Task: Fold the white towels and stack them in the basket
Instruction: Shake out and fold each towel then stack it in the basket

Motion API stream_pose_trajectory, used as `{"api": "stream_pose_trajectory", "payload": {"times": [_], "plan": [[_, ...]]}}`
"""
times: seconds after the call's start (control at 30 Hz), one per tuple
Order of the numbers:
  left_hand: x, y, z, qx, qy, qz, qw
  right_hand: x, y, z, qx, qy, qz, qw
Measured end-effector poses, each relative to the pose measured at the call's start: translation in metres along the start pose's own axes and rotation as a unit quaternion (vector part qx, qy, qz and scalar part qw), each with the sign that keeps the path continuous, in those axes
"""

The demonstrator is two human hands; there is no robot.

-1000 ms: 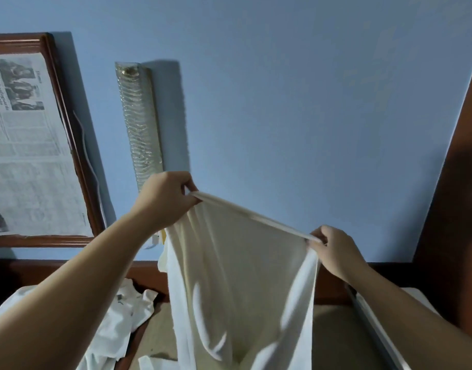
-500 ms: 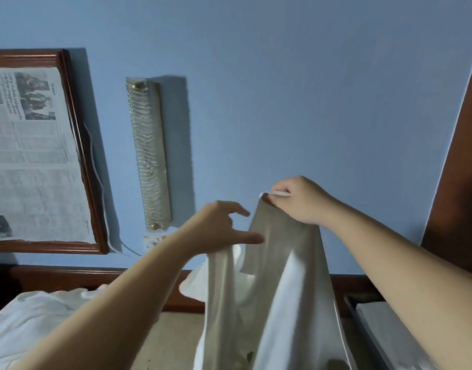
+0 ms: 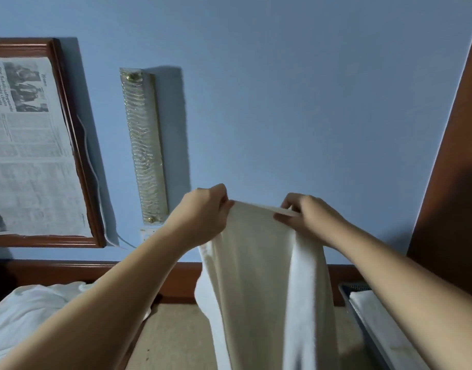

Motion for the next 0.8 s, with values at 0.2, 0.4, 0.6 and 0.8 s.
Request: {"api": "stream_pose_trajectory", "payload": {"times": [0.2, 0.4, 0.6, 0.8], "plan": [[0.062, 0.013, -0.013, -0.010, 0.023, 0.060, 0.998, -0.061, -0.012, -0.026, -0.025, -0.065, 0.064, 0.996], [0.090, -0.004, -0.021, 0.060, 0.106, 0.083, 0.989, -0.050, -0.002, -0.025, -0.071, -0.029, 0.121, 0.990], [0.041, -0.046, -0.043, 0.159, 0.083, -0.038, 0.983, -0.008, -0.026, -0.010, 0.116, -0.050, 0.225, 0.966], [-0.021, -0.081, -0.065, 0.109, 0.110, -0.250, 0.956, 0.012, -0.042, -0.007, 0.182, -0.059, 0.222, 0.956]]}}
Point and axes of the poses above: each hand's wrist, its own z-axis towards the middle knuckle, its own y-axis out of the back of the hand, x = y × z, the point moved 5 cm from there along z, towards the middle knuckle, and after that the axes turned 5 degrees about -y, right-handed, at the moved point
